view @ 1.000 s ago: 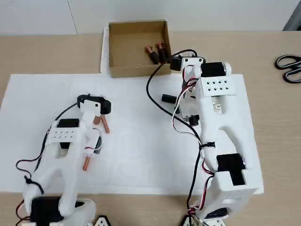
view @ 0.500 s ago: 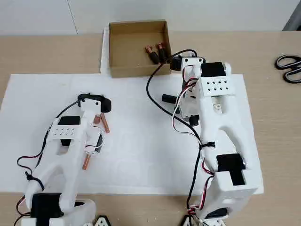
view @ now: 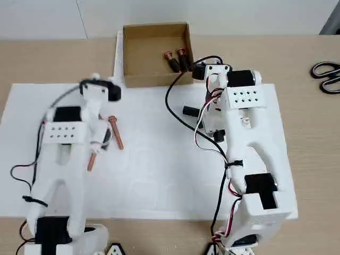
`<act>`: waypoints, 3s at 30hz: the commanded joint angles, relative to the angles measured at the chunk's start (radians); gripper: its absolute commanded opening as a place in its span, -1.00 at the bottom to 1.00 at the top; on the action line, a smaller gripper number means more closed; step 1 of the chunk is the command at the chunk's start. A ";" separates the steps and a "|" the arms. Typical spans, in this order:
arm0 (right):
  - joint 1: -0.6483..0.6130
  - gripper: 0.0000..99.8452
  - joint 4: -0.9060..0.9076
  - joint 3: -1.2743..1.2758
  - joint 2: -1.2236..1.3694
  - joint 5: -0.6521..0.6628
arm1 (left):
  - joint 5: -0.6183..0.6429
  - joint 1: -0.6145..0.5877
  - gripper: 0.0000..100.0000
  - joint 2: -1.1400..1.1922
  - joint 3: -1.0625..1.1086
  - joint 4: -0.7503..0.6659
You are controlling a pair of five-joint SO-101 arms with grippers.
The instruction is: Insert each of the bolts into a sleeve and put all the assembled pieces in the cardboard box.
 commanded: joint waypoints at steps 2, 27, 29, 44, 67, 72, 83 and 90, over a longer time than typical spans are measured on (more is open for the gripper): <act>-0.002 -0.99 0.002 -0.075 -0.105 0.009 | 0.130 -0.008 -0.99 -0.009 -0.229 0.132; -0.116 -0.99 -0.062 0.373 -0.875 0.002 | 0.523 0.140 -0.99 -0.336 -0.372 -0.055; -0.150 -0.99 -0.124 0.448 -0.901 0.000 | 0.552 0.175 -0.99 -0.336 -0.354 -0.069; -0.320 -0.99 -0.588 1.023 -1.353 -0.002 | 0.640 0.331 -0.99 -0.338 -0.340 -0.133; -0.403 -0.99 -0.763 1.321 -1.636 -0.221 | 0.640 0.628 -0.99 -0.336 -0.128 -0.399; -0.403 -0.99 -0.763 1.321 -1.636 -0.224 | 0.640 0.632 -0.99 -0.338 -0.128 -0.402; -0.400 -0.99 -0.757 1.323 -1.635 -0.226 | 0.591 0.597 -0.99 -0.552 -0.113 -0.479; -0.401 -0.99 -0.763 1.355 -1.636 -0.226 | 0.585 0.574 -0.99 -0.724 0.220 -0.710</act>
